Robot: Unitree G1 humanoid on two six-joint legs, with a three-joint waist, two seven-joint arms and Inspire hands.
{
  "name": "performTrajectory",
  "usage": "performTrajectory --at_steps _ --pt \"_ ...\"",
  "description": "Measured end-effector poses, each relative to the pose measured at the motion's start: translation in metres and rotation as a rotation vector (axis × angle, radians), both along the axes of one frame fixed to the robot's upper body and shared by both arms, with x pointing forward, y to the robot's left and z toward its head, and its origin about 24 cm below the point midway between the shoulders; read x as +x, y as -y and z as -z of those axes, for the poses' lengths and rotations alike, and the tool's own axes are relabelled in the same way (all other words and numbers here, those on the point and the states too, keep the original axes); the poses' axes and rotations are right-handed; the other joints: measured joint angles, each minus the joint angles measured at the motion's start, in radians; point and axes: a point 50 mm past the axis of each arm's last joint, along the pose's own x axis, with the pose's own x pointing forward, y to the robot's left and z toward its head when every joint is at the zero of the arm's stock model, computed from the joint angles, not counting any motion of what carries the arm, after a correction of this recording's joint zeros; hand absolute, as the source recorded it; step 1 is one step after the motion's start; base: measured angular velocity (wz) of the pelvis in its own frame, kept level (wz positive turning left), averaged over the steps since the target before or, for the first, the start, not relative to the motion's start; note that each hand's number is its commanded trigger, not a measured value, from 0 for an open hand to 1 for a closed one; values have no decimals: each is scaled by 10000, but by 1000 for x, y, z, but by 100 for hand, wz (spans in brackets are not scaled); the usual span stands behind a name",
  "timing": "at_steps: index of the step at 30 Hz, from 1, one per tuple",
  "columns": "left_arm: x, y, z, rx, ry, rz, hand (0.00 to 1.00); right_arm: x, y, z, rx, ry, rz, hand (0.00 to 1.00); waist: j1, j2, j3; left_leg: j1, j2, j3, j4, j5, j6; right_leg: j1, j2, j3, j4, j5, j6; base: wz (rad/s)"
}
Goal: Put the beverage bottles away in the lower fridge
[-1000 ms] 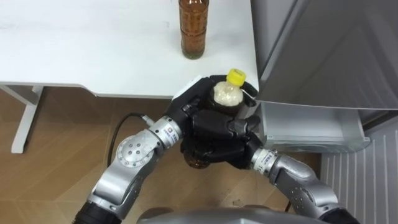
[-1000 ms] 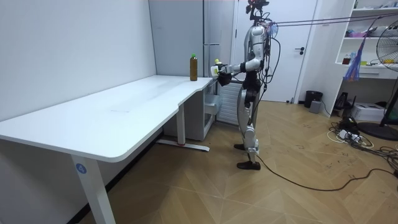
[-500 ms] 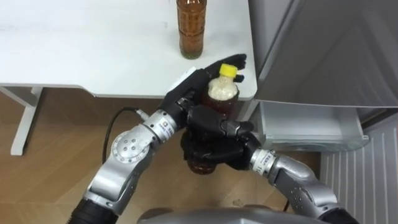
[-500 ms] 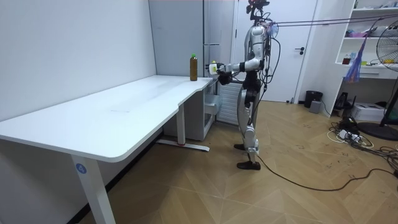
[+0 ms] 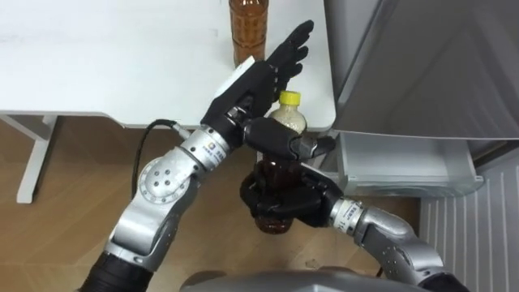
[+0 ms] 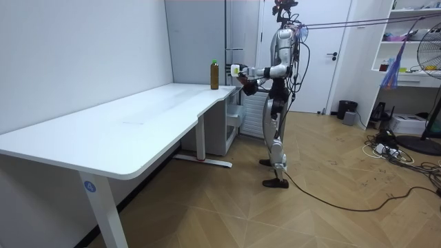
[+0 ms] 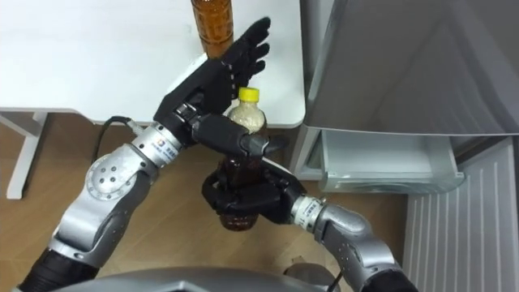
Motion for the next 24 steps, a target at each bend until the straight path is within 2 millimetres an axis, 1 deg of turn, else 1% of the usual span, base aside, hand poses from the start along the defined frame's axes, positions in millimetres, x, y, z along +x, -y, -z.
performTrajectory --at_steps 3,5,10,15,18,20,24 --pt "-5 3 -26 -1029 1020 435 0 -1 -1 1 -35 -60 -87 100 45 12 -10 70 -2 -4 -7 1 0 50 0 9 -2 -1 0 0" --pt "-6 4 -31 -1272 1272 540 0 -1 -1 1 -33 -58 -105 100 51 11 -14 90 -4 -3 0 2 0 59 -1 14 -1 0 1 0" --pt "-5 2 -31 -1203 1342 636 0 -1 0 1 -60 -63 -109 100 53 6 -12 99 -2 -7 40 2 1 56 -4 29 9 -1 0 0" --pt "-4 -3 -35 -1195 1523 425 0 -2 4 2 -215 -90 -117 100 202 11 -10 81 -1 -21 25 1 0 28 -3 23 3 -1 -1 0" --pt "-4 -10 -49 -1302 2156 137 0 -1 6 2 -303 -78 -92 100 246 12 -11 54 -1 -76 29 1 0 45 0 -17 -16 -4 0 5" --pt "-5 -20 -63 -1450 2842 -284 0 -2 8 2 -321 -98 5 100 271 14 -12 76 -3 -118 52 1 0 93 0 -25 -29 -8 3 2" --pt "-6 -32 -76 -1840 3431 -765 0 -6 12 5 -349 -243 300 100 320 14 -12 141 -12 -143 66 2 0 167 -4 -16 -40 -23 22 0"
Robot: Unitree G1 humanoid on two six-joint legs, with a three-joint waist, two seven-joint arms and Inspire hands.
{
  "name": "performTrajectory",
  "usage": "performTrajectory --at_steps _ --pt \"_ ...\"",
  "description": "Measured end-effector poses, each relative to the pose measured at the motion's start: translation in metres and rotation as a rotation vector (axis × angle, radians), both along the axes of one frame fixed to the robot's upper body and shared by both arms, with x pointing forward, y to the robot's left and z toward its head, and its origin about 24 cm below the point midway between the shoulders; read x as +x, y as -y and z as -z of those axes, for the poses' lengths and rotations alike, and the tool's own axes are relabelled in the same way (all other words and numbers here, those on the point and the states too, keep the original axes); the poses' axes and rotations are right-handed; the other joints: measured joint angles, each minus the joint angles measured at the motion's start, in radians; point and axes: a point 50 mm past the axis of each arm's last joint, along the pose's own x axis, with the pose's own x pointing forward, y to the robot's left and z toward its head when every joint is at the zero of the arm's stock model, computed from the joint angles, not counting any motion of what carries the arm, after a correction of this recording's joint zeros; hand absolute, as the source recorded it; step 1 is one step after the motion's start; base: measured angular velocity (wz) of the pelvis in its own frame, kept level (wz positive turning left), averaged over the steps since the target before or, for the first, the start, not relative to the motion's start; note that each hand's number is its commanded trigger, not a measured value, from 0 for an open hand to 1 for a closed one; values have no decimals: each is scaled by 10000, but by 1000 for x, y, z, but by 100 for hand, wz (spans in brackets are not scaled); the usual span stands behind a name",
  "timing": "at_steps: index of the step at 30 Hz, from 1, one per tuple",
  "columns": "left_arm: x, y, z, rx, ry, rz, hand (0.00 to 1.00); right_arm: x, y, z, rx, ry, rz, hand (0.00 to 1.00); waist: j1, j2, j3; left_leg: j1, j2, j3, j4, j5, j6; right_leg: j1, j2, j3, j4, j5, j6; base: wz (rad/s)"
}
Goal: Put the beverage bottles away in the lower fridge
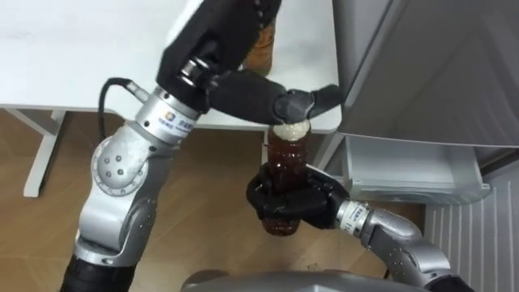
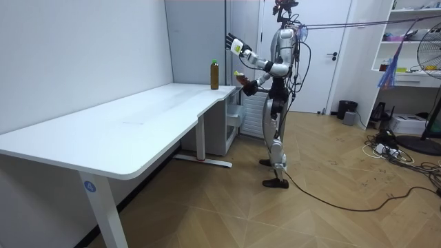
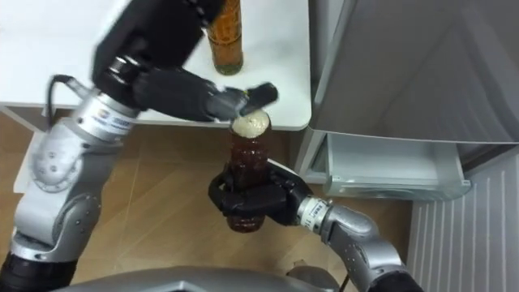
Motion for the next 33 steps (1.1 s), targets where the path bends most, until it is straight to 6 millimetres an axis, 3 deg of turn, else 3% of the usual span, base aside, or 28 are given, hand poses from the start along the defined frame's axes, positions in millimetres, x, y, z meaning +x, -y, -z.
performTrajectory --at_steps 4,7,14,20,27,33 --pt "1 -11 -7 -233 245 -817 0 -3 7 3 -417 -10 107 100 19 62 26 106 -4 5 -51 0 0 94 2 25 -6 -28 4 0" --pt "1 -19 -12 -669 386 -1287 0 -3 11 3 -437 -54 455 100 259 142 21 178 -2 12 -88 0 0 108 29 136 31 -28 3 -7" --pt "-4 -67 -32 -1577 1593 -4155 0 -6 23 5 -581 -100 1339 100 740 222 6 378 -13 -59 -157 0 0 302 33 134 -10 -40 5 0" --pt "-12 -93 -37 -1841 2144 -6274 0 -6 33 5 -742 -87 1758 100 1095 198 -17 435 -15 -92 -195 0 0 390 29 106 -31 -58 13 1" --pt "-17 -114 -14 -2718 901 -8546 0 -10 39 7 -895 -227 2169 100 1278 359 -57 730 -19 -301 -203 1 -1 761 27 -70 -199 -51 8 6" --pt "-18 -144 23 -3026 -748 -10857 0 -16 44 10 -1393 -333 2250 100 1347 435 -82 796 -37 -360 -219 2 -2 900 8 -105 -181 -111 19 4"
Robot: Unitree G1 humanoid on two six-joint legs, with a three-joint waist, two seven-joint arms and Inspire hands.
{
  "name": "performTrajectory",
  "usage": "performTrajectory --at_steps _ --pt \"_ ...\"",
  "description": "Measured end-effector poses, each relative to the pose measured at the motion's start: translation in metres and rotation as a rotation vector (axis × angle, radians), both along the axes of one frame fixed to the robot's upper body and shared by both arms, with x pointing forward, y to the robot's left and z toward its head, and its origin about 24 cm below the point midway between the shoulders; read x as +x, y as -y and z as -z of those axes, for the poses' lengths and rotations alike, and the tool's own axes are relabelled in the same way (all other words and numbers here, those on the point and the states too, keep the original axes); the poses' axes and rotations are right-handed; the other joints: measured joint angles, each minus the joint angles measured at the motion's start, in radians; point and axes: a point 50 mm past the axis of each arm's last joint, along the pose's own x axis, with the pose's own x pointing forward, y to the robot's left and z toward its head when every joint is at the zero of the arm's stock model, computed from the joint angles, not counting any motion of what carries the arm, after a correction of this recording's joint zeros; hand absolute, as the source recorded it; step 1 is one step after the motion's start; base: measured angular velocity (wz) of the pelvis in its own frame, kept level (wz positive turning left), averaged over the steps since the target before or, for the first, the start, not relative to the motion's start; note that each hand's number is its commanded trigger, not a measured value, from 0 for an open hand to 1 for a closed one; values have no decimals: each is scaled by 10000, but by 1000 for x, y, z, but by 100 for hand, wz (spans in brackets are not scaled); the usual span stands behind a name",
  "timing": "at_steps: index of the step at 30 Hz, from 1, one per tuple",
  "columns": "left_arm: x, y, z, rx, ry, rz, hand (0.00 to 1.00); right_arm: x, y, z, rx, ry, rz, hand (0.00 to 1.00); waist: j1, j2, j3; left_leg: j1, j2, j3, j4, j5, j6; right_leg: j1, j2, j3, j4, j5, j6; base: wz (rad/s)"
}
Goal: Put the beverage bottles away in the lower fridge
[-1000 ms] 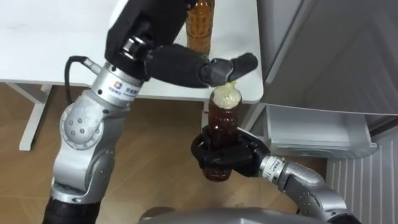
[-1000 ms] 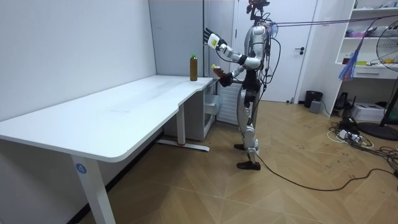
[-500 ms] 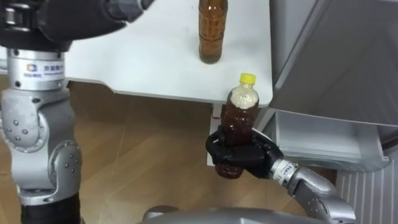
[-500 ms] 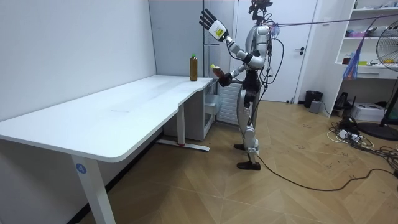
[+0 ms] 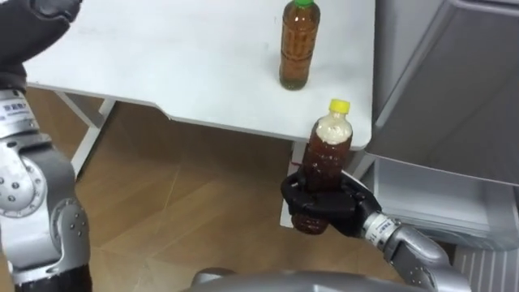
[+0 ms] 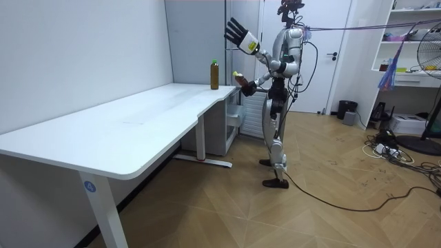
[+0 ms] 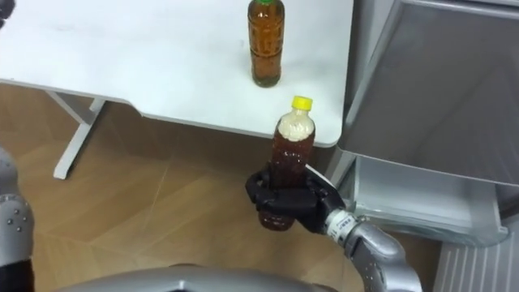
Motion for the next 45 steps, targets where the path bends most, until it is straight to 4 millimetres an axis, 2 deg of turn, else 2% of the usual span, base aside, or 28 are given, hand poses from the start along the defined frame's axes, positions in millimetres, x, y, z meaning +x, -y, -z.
performTrajectory --at_steps 3,6,9,11,13,16,20,25,32,39,42,45 --pt "-6 -8 16 -353 -699 -613 0 -1 4 1 -134 -79 220 100 16 -54 1 -7 -1 8 -8 0 0 -42 2 6 8 0 0 0" --pt "-12 -15 44 -1224 -1740 -1058 0 -2 4 2 -109 -186 343 100 42 -75 -11 -17 -1 12 -38 0 0 -27 5 8 10 4 -4 0" --pt "-21 -20 81 -1950 -3223 -1612 0 -6 4 4 -93 -401 373 100 50 -149 -50 1 -2 22 -62 0 0 -29 7 22 10 3 -4 0" --pt "-28 -19 118 -2852 -4644 -1882 0 -7 4 5 -133 -498 454 100 15 -193 -40 -6 -9 -9 -50 0 0 -21 4 5 -2 3 -3 2" --pt "-37 -15 141 -3699 -5529 -2019 0 -7 4 5 -191 -522 561 100 18 -223 -42 -58 -3 36 -61 0 0 -97 14 54 -2 3 -3 -5" --pt "-47 -9 164 -4382 -6510 -2030 0 -7 4 6 -334 -585 724 100 16 -361 -46 -118 -3 46 -107 0 0 -172 14 68 3 4 -3 -2" --pt "-65 -1 199 -4999 -8169 -1983 0 -7 2 7 -324 -637 883 100 -12 -354 -30 -24 -1 50 -191 -1 1 -82 13 22 -57 4 -1 0" --pt "-84 9 226 -6471 -9226 -2055 0 -8 0 9 106 -1042 1265 100 -13 -327 18 -17 -9 76 -224 -1 2 -146 4 58 -24 -6 13 -1" --pt "-123 23 259 -6863 -11980 -1729 0 -6 0 10 289 -1350 1630 100 -220 -309 42 -65 1 225 -283 -3 2 -262 22 141 -13 -7 14 -4" --pt "-147 29 274 -6581 -13817 -611 0 -12 4 17 -38 -1818 1901 100 -431 -275 35 -160 10 327 -298 -3 2 -403 35 222 4 -6 13 -3" --pt "-153 34 277 -6271 -14587 20 0 -11 5 17 -74 -1828 2115 100 -681 -273 26 -168 7 351 -300 -3 2 -419 36 239 2 -6 14 0" --pt "-155 39 280 -5941 -15073 729 0 -11 11 19 -254 -2009 2685 100 -938 -191 -37 -160 4 352 -292 -3 2 -400 33 230 2 -5 15 0"
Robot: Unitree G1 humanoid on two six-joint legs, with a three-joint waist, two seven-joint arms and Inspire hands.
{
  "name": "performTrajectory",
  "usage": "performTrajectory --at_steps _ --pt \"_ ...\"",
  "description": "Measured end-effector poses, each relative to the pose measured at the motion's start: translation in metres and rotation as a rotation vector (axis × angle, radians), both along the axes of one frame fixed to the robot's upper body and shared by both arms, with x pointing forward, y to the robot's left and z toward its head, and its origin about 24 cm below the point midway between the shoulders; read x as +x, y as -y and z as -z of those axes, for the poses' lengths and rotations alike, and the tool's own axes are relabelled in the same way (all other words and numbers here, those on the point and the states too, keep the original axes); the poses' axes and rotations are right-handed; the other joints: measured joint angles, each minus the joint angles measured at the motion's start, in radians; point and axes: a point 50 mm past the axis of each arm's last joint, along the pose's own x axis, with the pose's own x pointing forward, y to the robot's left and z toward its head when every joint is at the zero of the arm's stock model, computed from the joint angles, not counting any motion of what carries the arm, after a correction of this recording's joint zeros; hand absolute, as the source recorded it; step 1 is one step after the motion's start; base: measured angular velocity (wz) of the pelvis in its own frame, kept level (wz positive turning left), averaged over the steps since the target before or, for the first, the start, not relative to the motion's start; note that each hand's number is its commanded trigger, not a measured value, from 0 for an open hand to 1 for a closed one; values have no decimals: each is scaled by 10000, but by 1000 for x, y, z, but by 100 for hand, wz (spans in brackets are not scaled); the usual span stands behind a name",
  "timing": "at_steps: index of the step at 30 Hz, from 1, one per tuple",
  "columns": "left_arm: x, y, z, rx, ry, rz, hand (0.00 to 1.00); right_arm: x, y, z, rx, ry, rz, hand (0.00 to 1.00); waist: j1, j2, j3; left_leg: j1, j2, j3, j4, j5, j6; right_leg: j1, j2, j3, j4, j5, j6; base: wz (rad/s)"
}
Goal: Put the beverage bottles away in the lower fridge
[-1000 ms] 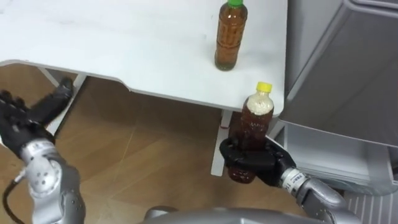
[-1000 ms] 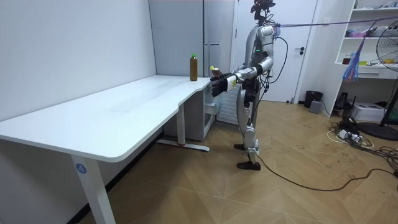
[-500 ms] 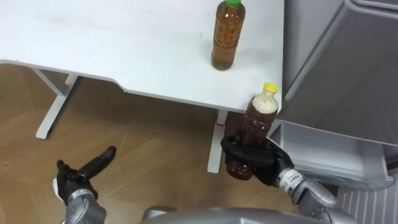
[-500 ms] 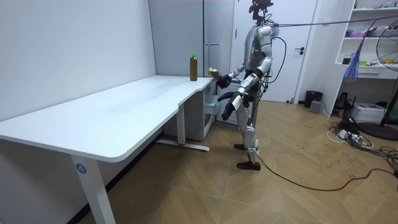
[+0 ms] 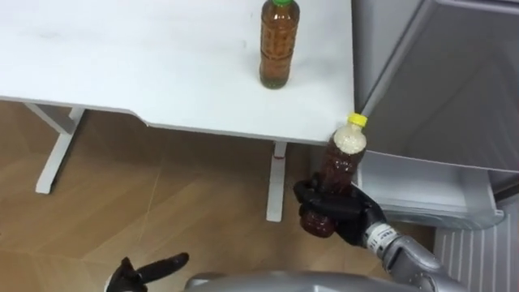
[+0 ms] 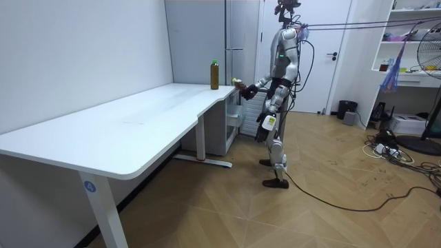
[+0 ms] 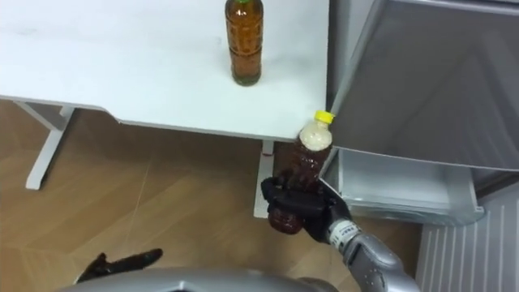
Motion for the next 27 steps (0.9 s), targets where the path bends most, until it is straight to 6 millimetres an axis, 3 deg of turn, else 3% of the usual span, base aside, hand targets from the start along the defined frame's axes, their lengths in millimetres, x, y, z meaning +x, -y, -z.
performTrajectory --at_steps 4,8,13,22,27 --pt "5 5 1 -109 59 970 0 -14 19 17 -599 -1367 1814 100 -242 101 -69 2 1 27 41 0 0 -11 8 57 21 -1 1 -2" --pt "3 7 2 48 -253 1772 0 -31 33 32 -1192 -2753 3313 100 -439 151 -21 5 2 141 67 0 0 -35 21 171 14 -1 0 -6" --pt "-2 10 4 68 -552 2365 0 -44 38 40 -1545 -3670 4094 100 -521 132 -5 -73 12 252 66 1 -1 -183 57 343 43 0 -1 -7" --pt "-1 11 5 89 -552 2594 0 -38 39 40 -634 -4055 6159 100 -574 57 4 -211 3 319 130 1 0 -307 57 408 22 16 8 -3" --pt "-1 11 5 110 -571 2643 0 -33 39 39 130 -4213 7241 100 -545 44 69 -227 1 311 133 1 0 -321 58 399 5 6 16 0"
